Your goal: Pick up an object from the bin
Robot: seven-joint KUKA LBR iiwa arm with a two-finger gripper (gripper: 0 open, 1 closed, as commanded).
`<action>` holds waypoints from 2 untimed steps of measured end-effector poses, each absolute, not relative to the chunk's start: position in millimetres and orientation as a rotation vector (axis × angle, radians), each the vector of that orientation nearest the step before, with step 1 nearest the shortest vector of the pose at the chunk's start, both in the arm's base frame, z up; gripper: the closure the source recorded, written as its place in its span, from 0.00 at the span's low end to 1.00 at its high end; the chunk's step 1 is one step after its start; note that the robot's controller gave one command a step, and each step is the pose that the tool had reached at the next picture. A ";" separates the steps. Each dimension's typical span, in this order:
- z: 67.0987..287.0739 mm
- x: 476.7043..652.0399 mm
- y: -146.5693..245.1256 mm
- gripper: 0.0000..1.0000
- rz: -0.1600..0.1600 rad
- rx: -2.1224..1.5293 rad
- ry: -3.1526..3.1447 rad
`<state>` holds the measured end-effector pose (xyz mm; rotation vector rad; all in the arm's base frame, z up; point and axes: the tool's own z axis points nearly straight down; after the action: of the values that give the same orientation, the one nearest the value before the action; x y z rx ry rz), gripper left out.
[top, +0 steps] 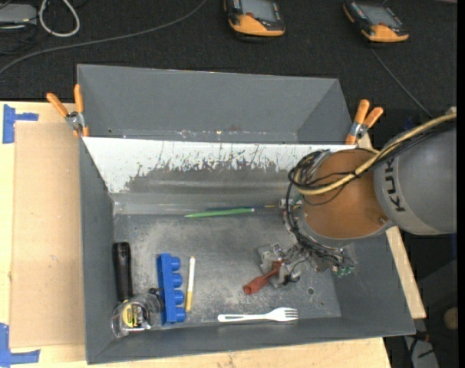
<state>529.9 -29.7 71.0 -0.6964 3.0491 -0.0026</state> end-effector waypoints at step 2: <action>84.0 528.7 -28.6 1.00 0.001 -0.700 3.052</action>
Offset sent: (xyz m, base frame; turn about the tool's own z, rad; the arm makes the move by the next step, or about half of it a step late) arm -0.0001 0.0002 0.0300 -0.0006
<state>528.7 -28.6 84.0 -0.7000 3.0520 0.0008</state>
